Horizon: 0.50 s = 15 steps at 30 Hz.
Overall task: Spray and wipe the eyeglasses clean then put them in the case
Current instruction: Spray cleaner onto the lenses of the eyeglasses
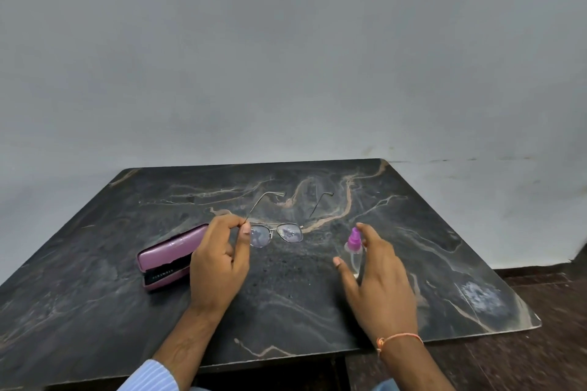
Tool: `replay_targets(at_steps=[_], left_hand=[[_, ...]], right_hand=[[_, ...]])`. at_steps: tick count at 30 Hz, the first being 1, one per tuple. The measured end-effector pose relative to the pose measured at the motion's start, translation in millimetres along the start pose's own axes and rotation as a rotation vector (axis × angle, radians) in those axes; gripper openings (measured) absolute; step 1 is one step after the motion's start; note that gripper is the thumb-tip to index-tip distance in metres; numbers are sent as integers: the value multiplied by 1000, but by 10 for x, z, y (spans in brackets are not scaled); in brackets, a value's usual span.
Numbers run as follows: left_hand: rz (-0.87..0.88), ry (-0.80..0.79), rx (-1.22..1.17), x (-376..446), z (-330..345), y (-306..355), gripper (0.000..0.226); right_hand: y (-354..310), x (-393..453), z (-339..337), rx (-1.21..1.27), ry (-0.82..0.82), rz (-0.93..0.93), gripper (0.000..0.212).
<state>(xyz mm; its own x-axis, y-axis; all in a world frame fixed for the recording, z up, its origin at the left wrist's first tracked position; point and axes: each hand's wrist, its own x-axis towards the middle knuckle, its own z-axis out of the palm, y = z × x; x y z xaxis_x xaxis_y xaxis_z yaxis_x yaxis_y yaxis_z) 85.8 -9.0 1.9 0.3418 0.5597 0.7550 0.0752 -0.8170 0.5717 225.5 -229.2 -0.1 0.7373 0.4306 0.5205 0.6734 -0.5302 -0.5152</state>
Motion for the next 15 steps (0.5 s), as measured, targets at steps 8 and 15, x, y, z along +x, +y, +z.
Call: replay_targets(at_steps=[8, 15], left_hand=[[-33, 54, -40, 16, -7, -107, 7], [-25, 74, -66, 37, 3, -157, 3]], right_hand=[[92, 37, 151, 190, -40, -47, 77], [-112, 42, 121, 436, -249, -67, 68]])
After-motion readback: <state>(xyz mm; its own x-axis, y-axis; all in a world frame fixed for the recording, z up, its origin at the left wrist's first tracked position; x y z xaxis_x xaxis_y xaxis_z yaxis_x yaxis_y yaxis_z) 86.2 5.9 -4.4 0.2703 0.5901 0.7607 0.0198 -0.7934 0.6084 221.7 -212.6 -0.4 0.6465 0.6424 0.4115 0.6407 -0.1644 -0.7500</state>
